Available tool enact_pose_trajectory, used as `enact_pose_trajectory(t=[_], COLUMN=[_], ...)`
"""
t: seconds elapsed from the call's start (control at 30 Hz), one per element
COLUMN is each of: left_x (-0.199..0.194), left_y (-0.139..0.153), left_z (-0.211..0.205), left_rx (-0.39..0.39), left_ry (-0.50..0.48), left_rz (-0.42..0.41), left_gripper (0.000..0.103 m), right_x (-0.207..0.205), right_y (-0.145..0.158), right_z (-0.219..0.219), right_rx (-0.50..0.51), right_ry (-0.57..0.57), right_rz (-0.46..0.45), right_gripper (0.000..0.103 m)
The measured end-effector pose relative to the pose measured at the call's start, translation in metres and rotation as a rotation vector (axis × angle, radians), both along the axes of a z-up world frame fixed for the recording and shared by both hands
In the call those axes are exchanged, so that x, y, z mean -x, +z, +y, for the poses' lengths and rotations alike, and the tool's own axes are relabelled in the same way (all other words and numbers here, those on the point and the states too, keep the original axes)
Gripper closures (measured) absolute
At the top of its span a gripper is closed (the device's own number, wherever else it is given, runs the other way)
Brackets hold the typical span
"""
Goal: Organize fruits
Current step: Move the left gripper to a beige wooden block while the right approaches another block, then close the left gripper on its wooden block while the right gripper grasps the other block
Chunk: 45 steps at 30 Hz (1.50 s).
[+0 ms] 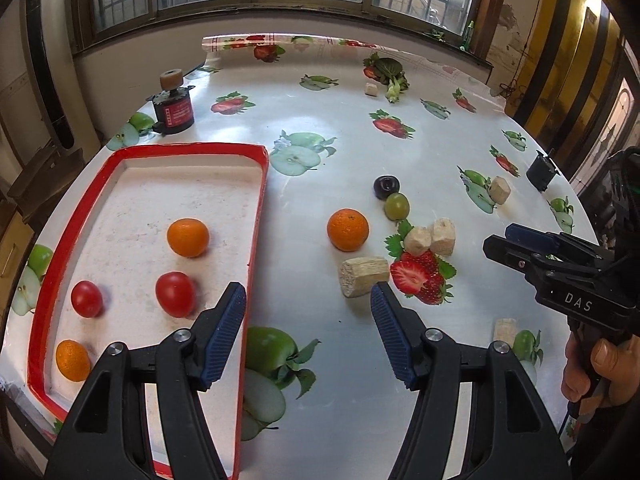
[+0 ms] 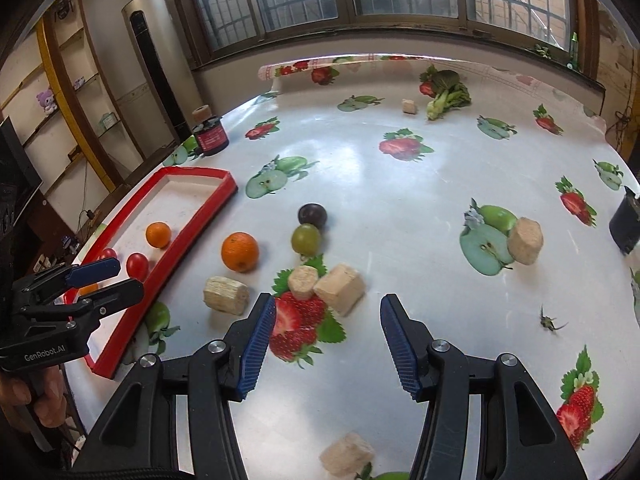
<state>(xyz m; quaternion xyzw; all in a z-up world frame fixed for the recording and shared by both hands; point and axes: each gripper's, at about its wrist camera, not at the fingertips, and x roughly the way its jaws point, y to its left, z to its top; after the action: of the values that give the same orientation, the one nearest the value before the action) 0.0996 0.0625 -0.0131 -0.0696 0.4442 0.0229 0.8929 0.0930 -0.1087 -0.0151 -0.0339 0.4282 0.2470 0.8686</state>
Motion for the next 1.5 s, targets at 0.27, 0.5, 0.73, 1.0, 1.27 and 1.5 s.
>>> enact_pose_trajectory(t=[0.27, 0.5, 0.73, 1.0, 1.27, 1.5], left_x=[-0.015, -0.026, -0.044, -0.055, -0.045, -0.037], left_y=[-0.014, -0.029, -0.042, -0.052, -0.036, -0.029], left_z=[-0.022, -0.034, -0.033, -0.036, -0.035, -0.028], left_rx=[0.012, 0.002, 0.006, 0.017, 0.016, 0.019], left_ry=[-0.037, -0.058, -0.043, -0.066, -0.071, -0.057], left_rz=[0.036, 0.070, 0.088, 0.080, 0.030, 0.011], left_gripper=[0.039, 0.039, 0.039, 0.066, 0.066, 0.066], right_x=[-0.008, -0.013, -0.032, -0.036, -0.028, -0.020], right_y=[-0.008, -0.017, -0.032, -0.036, -0.024, -0.015], right_z=[-0.028, -0.003, 0.017, 0.008, -0.001, 0.000], right_rx=[-0.013, -0.017, -0.033, -0.032, -0.027, -0.012], right_ry=[-0.056, -0.004, 0.026, 0.005, -0.006, -0.003], right_rz=[0.022, 0.030, 0.070, 0.064, 0.036, 0.016], right_gripper=[0.046, 0.046, 0.048, 0.077, 0.079, 0.095])
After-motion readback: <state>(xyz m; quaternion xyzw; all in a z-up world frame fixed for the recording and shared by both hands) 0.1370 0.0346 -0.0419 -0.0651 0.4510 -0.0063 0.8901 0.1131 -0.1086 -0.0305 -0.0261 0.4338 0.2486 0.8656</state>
